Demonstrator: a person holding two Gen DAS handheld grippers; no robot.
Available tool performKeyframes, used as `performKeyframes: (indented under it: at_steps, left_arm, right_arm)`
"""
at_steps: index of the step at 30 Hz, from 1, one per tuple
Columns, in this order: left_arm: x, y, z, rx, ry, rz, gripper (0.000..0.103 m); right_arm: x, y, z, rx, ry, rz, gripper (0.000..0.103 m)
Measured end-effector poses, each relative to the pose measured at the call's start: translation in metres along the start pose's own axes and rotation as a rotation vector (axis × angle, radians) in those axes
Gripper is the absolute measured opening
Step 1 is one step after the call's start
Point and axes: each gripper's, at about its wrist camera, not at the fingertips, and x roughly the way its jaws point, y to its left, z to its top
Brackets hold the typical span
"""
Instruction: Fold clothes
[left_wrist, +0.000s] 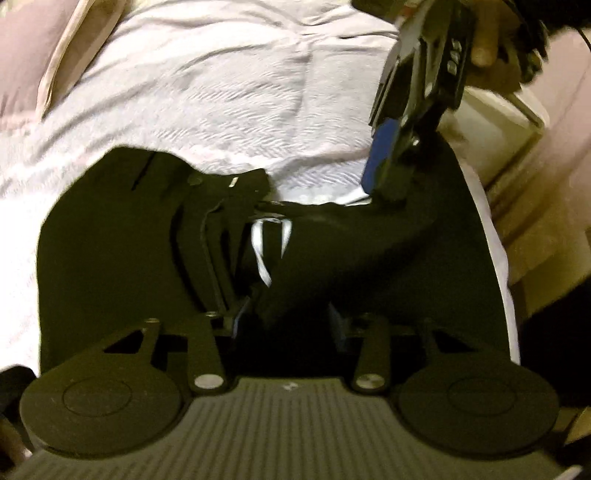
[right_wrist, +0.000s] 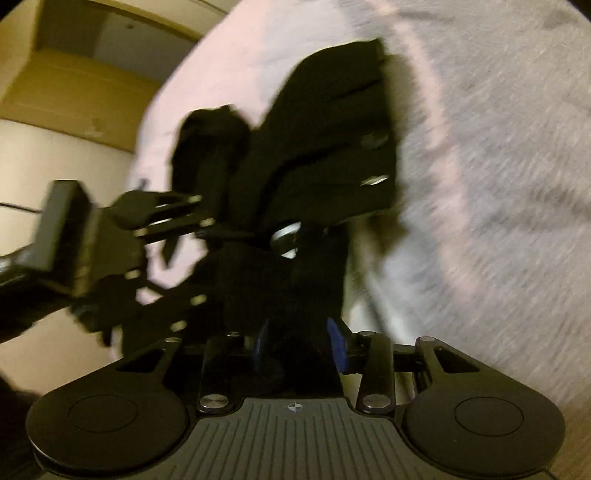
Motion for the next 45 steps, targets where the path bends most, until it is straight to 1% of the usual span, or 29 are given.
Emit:
performKeyframes:
  at_steps: [2,5,9,10,11,12,13,17,19,21,22,24,25,26,27,28,30,33,34,37,38,39,40,41,43,45]
  left_arm:
    - [0.002,-0.005,-0.003,0.062,0.014,0.011,0.033]
    - [0.004,-0.007,-0.009,0.116,0.022,0.023,0.033]
    - [0.004,-0.004,-0.013,0.112,0.019,0.028,0.031]
    - [0.004,-0.004,-0.013,0.106,0.019,0.029,0.03]
    - [0.004,-0.004,-0.013,0.1,0.019,0.031,0.029]
    - [0.004,-0.004,-0.013,0.094,0.019,0.032,0.028]
    - [0.004,-0.004,-0.013,0.09,0.017,0.036,0.027]
    - [-0.004,0.0,-0.012,0.042,-0.017,0.056,0.027]
    - [-0.004,0.004,-0.01,0.008,-0.029,0.06,0.027]
    - [-0.004,0.009,-0.006,-0.03,-0.041,0.049,0.027]
    - [-0.004,0.012,-0.003,-0.051,-0.049,0.04,0.027]
    - [-0.006,0.019,0.003,-0.112,-0.07,-0.012,0.032]
    - [-0.006,0.023,0.006,-0.14,-0.078,-0.044,0.037]
    - [-0.006,0.026,0.009,-0.166,-0.084,-0.074,0.041]
    - [-0.004,0.029,0.012,-0.185,-0.088,-0.099,0.042]
    - [-0.002,0.031,0.015,-0.198,-0.09,-0.118,0.042]
    - [0.005,0.032,0.019,-0.191,-0.083,-0.129,0.04]
    - [0.013,0.027,0.024,-0.134,-0.06,-0.085,0.037]
    - [0.013,0.026,0.025,-0.119,-0.055,-0.063,0.037]
    - [0.022,0.025,0.024,-0.094,0.008,0.018,0.037]
    - [0.025,0.027,0.021,-0.107,0.023,0.024,0.036]
    - [0.027,0.028,0.018,-0.12,0.038,0.031,0.034]
    - [0.03,0.03,0.015,-0.131,0.048,0.038,0.028]
    - [0.032,0.031,0.012,-0.136,0.052,0.039,0.027]
    - [0.034,0.032,0.007,-0.144,0.05,0.037,0.027]
    - [0.036,0.033,0.006,-0.147,0.047,0.031,0.027]
  right_arm:
    - [0.007,0.008,-0.005,-0.001,0.016,0.023,0.039]
    - [0.019,0.01,0.0,-0.033,0.011,-0.012,0.04]
    - [0.04,0.012,0.011,-0.066,0.01,-0.014,0.041]
    - [0.043,0.013,0.014,-0.066,0.014,-0.006,0.037]
    - [0.042,0.016,0.016,-0.081,0.006,0.009,0.026]
    - [0.04,0.021,0.017,-0.095,-0.006,0.026,0.002]
    - [0.036,0.023,0.018,-0.102,-0.02,0.034,0.0]
    - [0.018,0.043,0.023,-0.159,-0.064,0.028,0.0]
    - [0.014,0.042,0.026,-0.174,-0.074,-0.007,0.0]
    - [0.012,0.029,0.031,-0.157,-0.098,-0.078,0.001]
    - [0.009,0.019,0.032,-0.135,-0.11,-0.102,0.003]
    - [0.002,0.001,0.033,-0.091,-0.11,-0.105,0.006]
    - [-0.001,-0.008,0.033,-0.069,-0.107,-0.103,0.013]
    - [0.0,-0.013,0.033,-0.06,-0.102,-0.098,0.022]
    - [0.003,-0.015,0.034,-0.062,-0.094,-0.094,0.048]
    - [0.006,-0.016,0.036,-0.066,-0.085,-0.093,0.07]
    - [0.011,-0.021,0.036,-0.061,-0.068,-0.066,0.072]
    - [0.017,-0.028,0.038,-0.033,-0.053,-0.045,0.071]
    - [0.016,-0.03,0.038,-0.017,-0.056,-0.012,0.071]
    - [0.006,-0.031,0.037,0.038,-0.08,0.148,0.071]
    - [0.002,-0.031,0.036,0.04,-0.087,0.171,0.071]
    - [-0.002,-0.032,0.037,0.039,-0.099,0.173,0.071]
    - [-0.007,-0.034,0.037,0.037,-0.111,0.174,0.071]
    - [-0.012,-0.041,0.037,0.057,-0.137,0.147,0.071]
    - [-0.017,-0.06,0.038,0.112,-0.177,0.081,0.071]
    - [-0.012,-0.076,0.04,0.139,-0.178,0.07,0.071]
